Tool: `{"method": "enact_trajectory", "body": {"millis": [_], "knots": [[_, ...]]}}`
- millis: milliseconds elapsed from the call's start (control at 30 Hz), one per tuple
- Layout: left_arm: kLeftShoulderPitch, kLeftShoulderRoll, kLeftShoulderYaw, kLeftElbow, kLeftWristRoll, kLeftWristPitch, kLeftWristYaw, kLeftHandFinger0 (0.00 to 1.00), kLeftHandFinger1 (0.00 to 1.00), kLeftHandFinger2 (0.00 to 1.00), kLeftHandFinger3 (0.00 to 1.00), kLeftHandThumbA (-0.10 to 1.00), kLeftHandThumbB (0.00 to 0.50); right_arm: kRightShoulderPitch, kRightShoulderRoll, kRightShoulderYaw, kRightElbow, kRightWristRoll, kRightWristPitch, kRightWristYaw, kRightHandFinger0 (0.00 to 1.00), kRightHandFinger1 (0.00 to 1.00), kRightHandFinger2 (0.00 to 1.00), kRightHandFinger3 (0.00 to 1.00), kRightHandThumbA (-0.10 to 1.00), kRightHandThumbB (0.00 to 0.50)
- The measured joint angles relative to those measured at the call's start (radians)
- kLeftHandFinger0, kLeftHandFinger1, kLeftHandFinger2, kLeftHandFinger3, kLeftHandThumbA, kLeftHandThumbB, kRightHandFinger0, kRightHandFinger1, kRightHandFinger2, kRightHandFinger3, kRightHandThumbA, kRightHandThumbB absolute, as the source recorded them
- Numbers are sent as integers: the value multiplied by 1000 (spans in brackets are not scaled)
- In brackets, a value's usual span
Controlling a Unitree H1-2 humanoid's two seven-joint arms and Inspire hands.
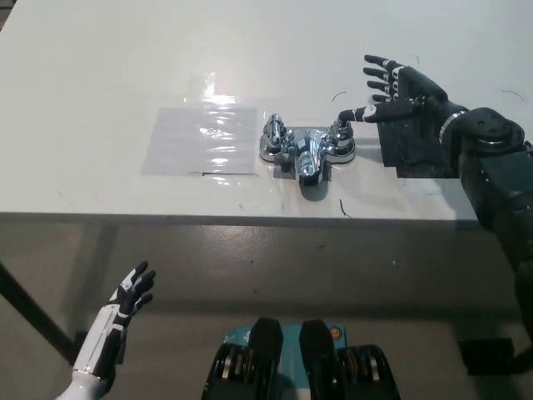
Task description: The faucet is at the center of the desk and the robot turn off the faucet by turning the right faucet handle using the right hand
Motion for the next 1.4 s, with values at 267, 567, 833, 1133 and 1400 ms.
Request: {"method": "enact_trajectory", "body": {"millis": [267, 567, 833, 1133, 1400], "knots": [[0, 0, 0, 0, 0, 0, 0, 1000, 1000, 1000, 1000, 1000, 406, 0, 7, -30, 16, 4, -1, 17, 1000, 1000, 1000, 1000, 1000, 403], [0, 1, 0, 0, 2, 0, 0, 1000, 1000, 1000, 1000, 1000, 429, 0, 9, -50, 32, 5, 6, 39, 1000, 1000, 1000, 1000, 1000, 389], [0, 2, 0, 0, 6, 0, 0, 1000, 1000, 1000, 1000, 1000, 443, 0, 10, -47, 36, 3, 21, 69, 1000, 1000, 1000, 1000, 1000, 412], [-1, 5, 0, -2, 12, 6, 0, 1000, 1000, 1000, 1000, 1000, 426, 0, 11, -44, 35, 1, 31, 105, 1000, 1000, 1000, 1000, 1000, 438], [-4, 7, 0, -1, 15, 4, 0, 1000, 1000, 1000, 1000, 1000, 418, 0, 15, -31, 35, -5, 31, 127, 1000, 1000, 1000, 1000, 1000, 446]]}}
